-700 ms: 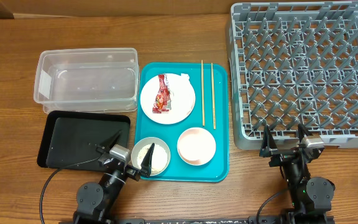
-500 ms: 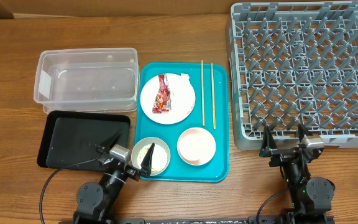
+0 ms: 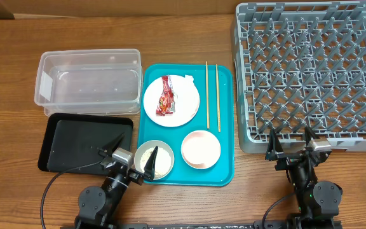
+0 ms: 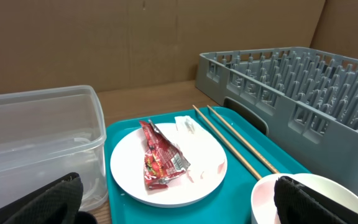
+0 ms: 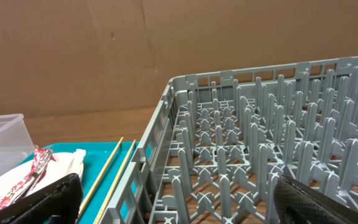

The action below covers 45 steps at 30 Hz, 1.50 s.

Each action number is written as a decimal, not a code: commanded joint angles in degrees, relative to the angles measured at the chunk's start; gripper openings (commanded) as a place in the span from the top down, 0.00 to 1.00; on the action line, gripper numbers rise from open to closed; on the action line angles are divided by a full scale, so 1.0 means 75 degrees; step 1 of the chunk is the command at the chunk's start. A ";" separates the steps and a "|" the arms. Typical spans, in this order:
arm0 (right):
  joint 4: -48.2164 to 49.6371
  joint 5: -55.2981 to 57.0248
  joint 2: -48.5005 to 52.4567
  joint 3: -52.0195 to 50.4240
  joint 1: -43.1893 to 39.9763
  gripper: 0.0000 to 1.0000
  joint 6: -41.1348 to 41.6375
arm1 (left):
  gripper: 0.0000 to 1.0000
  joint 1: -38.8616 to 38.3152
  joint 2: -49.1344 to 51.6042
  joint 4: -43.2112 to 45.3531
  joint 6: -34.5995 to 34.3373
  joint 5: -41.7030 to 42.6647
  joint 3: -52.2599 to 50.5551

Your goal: Sort waste into correct bins and load items into the dishwasher

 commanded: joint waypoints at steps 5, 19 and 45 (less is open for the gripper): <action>0.0041 0.0012 -0.0082 -0.0076 -0.0035 0.00 0.0006 | 0.00 0.0076 -0.0029 0.0006 0.0114 0.0087 -0.0032; 0.0041 0.0012 -0.0082 -0.0076 -0.0035 0.00 0.0006 | 0.00 0.0076 -0.0029 0.0006 0.0117 0.0087 -0.0032; 0.0041 0.0012 -0.0082 -0.0076 -0.0035 0.00 0.0006 | 0.00 0.0076 -0.0029 0.0326 -0.0239 0.0749 -0.0032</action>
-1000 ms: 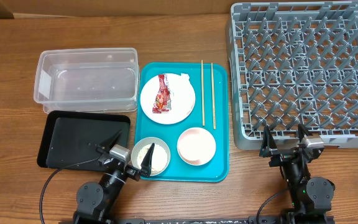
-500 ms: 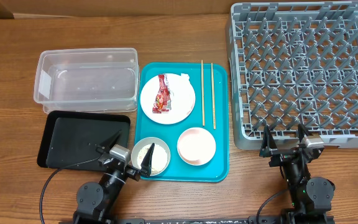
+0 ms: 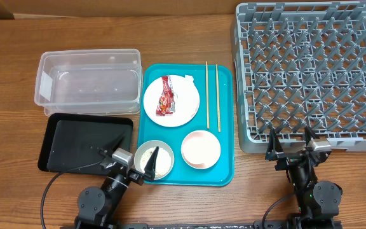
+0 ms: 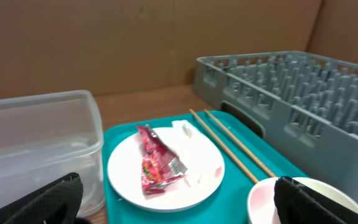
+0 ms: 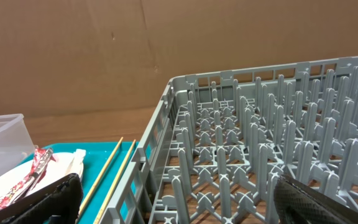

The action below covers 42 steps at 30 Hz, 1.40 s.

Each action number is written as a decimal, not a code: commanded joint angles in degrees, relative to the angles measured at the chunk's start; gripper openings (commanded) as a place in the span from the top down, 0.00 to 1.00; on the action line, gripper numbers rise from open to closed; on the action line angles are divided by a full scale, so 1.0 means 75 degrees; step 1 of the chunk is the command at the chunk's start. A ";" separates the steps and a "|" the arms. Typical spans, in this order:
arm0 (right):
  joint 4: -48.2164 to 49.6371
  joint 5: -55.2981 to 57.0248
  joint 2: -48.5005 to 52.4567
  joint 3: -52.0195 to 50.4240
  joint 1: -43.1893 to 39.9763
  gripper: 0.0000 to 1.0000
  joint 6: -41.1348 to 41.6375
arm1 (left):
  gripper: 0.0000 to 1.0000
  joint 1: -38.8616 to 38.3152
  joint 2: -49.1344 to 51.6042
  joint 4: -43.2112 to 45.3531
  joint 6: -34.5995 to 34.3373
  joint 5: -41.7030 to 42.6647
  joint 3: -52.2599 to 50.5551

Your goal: Sort waste into correct bins and load items into the dishwasher

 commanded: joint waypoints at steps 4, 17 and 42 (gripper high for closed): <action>0.0038 0.0009 -0.0082 -0.0076 -0.0038 0.00 0.0009 | 0.00 0.0076 -0.0029 0.0746 -0.0895 0.1536 -0.0029; 0.0280 -0.1163 -0.0082 -0.0076 -0.0038 0.00 0.1105 | 0.00 0.0076 0.1431 -0.0956 -0.1556 0.1475 0.3008; -0.6149 -0.2186 0.4141 0.7254 -0.0038 0.00 0.1212 | 0.04 -0.2127 0.9530 -0.4878 -0.2632 0.2888 0.8014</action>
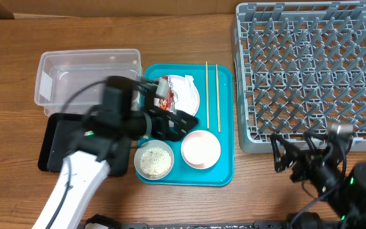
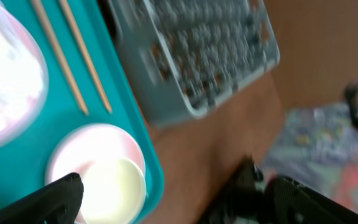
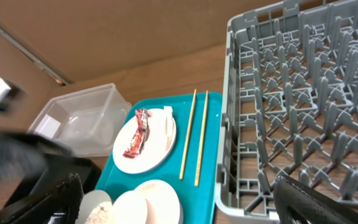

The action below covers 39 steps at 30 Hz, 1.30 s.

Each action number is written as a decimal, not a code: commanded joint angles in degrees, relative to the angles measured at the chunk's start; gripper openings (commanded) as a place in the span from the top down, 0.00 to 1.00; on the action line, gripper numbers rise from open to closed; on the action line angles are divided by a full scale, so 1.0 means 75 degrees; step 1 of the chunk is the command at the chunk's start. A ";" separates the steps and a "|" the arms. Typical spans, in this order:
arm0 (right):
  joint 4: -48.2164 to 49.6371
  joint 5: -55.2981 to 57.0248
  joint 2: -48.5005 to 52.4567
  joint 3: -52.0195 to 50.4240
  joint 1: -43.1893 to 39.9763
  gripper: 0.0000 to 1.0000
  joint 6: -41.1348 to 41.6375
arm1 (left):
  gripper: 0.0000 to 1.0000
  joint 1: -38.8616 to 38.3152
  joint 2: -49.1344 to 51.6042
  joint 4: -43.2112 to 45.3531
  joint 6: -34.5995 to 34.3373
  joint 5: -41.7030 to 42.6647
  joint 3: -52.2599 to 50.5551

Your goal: Sort waste into correct bins and load items into the dishwasher

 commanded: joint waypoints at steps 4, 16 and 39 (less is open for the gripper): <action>-0.0242 -0.0810 0.0874 0.0901 -0.0038 0.00 0.0012 | 0.15 -0.2410 0.0705 -0.0603 -0.0609 -0.3535 0.0157; -0.0341 -0.0813 0.0909 0.0901 -0.0038 0.00 0.0038 | 0.55 -0.3821 0.2588 -0.0195 -0.0775 -0.5353 0.0157; -0.0729 -0.1682 0.1338 0.0842 -0.0038 0.05 0.0038 | 0.96 0.0140 0.1696 -0.2057 0.1591 0.3232 0.2804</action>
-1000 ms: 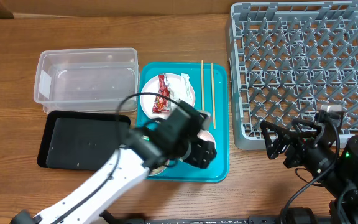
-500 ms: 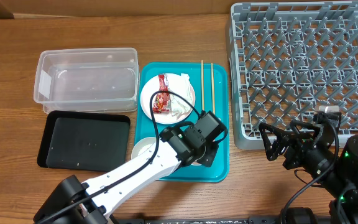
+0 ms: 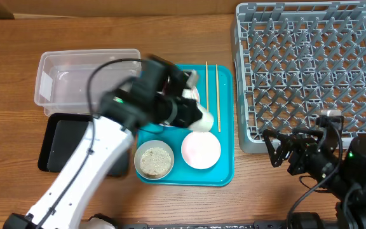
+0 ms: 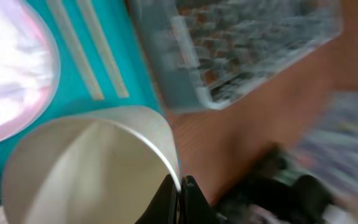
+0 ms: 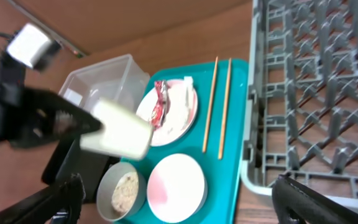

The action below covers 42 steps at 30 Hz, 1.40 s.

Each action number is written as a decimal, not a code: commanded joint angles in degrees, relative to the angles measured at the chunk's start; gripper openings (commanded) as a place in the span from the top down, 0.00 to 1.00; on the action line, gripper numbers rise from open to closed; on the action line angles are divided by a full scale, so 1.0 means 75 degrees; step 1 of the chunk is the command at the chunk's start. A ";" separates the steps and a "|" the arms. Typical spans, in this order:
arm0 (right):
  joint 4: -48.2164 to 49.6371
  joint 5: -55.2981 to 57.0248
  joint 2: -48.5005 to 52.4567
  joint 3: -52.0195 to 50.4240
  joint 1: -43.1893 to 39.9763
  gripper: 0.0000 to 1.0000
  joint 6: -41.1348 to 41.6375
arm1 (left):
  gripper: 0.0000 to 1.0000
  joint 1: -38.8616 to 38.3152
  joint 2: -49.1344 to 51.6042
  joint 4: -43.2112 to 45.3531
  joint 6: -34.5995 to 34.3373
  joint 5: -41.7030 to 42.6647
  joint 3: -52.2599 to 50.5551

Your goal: Sort waste into correct bins and load items into the dishwasher

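Note:
My left gripper [image 4: 180,186] is shut on the rim of a cream cup [image 4: 92,168], its fingers pinching the wall. From overhead the cup [image 3: 199,118] hangs above the teal tray [image 3: 224,175], near the white plate [image 5: 176,106] that carries a red wrapper [image 5: 158,102]. Two chopsticks [image 3: 212,95] lie along the tray's right side. A pink bowl [image 3: 201,149] and a metal bowl of grains [image 3: 154,160] sit at the tray's front. My right gripper [image 3: 278,152] is open at the front of the grey dish rack [image 3: 310,70].
A clear plastic container [image 3: 75,83] stands at the back left, with a black tray [image 3: 59,143] in front of it. The left arm crosses over the black tray and part of the plate. A cardboard wall backs the table.
My left gripper was open over the tray's front; now it is shut on the cream cup's rim and holds it above the tray. The right wrist camera now looks down more steeply.
Both arms first rested at the table's front edge with open grippers, and stayed so at the second moment. Then the left arm was out over the teal tray and the right arm had risen. Now the left gripper holds the cream cup over the tray.

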 commanded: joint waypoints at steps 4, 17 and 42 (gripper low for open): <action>0.0632 -0.2285 0.0731 0.0149 0.0015 0.09 0.0009 | 0.96 0.1411 -0.0038 0.0580 0.1760 0.6843 0.0087; 0.3139 -0.3899 0.2052 0.0152 0.1577 0.14 0.0248 | 0.96 0.1384 -0.0041 0.0831 0.1786 0.7344 0.0087; 0.0597 0.2774 0.1676 0.0204 0.0079 0.54 0.0248 | 0.00 0.1349 -0.0041 -0.0478 0.1606 0.2270 0.0087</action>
